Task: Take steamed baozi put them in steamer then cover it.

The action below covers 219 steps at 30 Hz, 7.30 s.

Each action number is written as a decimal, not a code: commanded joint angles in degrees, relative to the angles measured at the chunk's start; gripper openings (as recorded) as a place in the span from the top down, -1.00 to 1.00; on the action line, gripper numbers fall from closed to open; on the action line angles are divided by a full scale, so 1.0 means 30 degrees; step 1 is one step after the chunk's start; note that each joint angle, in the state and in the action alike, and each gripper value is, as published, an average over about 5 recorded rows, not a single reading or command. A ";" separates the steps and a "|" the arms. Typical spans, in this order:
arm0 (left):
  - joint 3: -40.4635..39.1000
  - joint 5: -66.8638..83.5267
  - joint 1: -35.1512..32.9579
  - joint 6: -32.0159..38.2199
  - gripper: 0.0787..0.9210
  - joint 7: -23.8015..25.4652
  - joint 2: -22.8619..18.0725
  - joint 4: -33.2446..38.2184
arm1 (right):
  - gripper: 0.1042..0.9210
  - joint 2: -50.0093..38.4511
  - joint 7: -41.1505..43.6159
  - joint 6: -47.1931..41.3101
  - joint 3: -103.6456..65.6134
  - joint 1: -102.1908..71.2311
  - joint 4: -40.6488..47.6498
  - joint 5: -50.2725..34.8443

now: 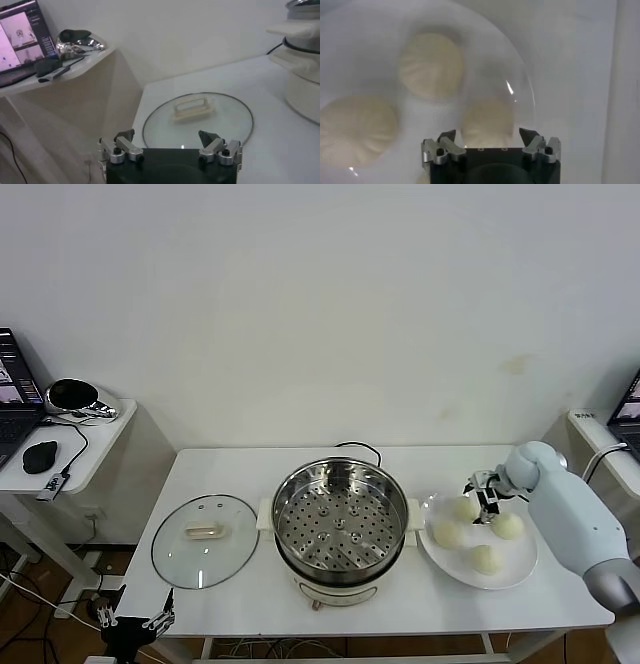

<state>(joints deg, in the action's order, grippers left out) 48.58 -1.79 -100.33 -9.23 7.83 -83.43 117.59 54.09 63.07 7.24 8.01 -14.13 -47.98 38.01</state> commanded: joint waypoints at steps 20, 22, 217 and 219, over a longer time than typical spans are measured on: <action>-0.0384 -0.0699 -0.0203 -0.0250 -0.77 0.0042 -0.0002 0.0969 | -0.14 -0.3084 0.2687 -0.1274 0.5566 0.6969 -0.4515 -0.7591; -0.0392 -0.0743 -0.0285 -0.0287 -0.77 0.0013 0.0009 0.1073 | -0.14 -0.2808 0.3104 -0.1285 0.6815 0.8549 -0.4565 -0.8696; -0.0772 -0.0366 -0.1393 -0.1431 -0.77 -0.0203 -0.0891 0.0815 | -0.76 -0.2856 0.0653 -0.8439 0.5348 -0.0866 -0.7701 -0.4682; -0.0764 -0.0364 -0.1377 -0.1432 -0.77 -0.0205 -0.0881 0.0777 | -0.76 -0.2769 0.0671 -0.8388 0.5324 -0.0819 -0.7532 -0.4718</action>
<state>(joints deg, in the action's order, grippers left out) 46.27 -2.85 -104.50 -13.54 7.24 -86.14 120.06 45.13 65.91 -18.26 24.66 -15.77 -71.92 22.35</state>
